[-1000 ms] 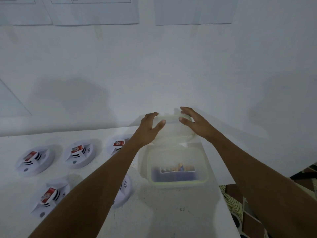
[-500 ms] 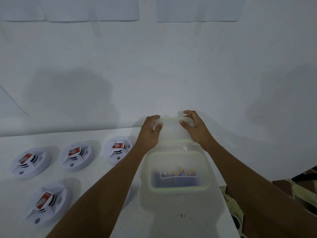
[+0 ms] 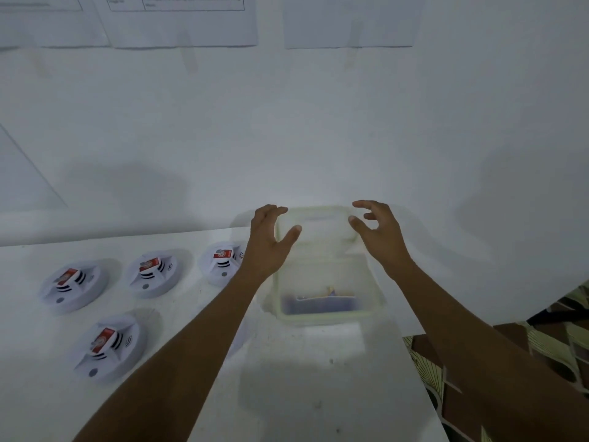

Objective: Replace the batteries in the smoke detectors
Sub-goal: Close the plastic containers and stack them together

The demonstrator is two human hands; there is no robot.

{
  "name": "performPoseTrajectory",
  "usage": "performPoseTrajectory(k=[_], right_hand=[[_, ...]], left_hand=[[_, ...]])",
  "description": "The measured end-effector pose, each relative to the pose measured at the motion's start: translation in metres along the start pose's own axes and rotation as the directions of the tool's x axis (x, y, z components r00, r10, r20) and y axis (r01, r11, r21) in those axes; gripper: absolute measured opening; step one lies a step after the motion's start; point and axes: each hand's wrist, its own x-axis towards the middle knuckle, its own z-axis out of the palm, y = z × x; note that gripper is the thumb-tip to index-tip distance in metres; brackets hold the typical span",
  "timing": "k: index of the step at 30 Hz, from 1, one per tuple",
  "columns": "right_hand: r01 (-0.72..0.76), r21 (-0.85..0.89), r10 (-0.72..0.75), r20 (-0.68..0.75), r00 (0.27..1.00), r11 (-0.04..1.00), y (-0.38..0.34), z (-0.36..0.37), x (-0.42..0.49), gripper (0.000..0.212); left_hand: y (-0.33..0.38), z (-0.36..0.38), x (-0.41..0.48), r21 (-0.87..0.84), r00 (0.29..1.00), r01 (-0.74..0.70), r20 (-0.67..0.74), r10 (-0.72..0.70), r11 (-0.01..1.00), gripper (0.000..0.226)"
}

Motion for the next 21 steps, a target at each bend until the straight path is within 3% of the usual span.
performPoseTrajectory(k=[6,13,21], right_hand=[[-0.034,0.090,0.028,0.069,0.997,0.995,0.002,-0.005,-0.064,0.014],[-0.115,0.120,0.088,0.208,0.974,0.986,0.006,-0.006,-0.111,0.019],[-0.166,0.216,0.156,0.066,0.986,0.962,0.000,-0.002,-0.114,0.020]], left_hand=[[0.012,-0.004,-0.061,-0.033,0.997,0.045,0.062,-0.043,0.998,0.032],[0.016,-0.004,-0.112,-0.198,0.983,0.174,0.093,-0.159,0.965,0.037],[0.018,0.005,-0.104,-0.161,0.985,0.168,0.002,-0.170,0.973,0.039]])
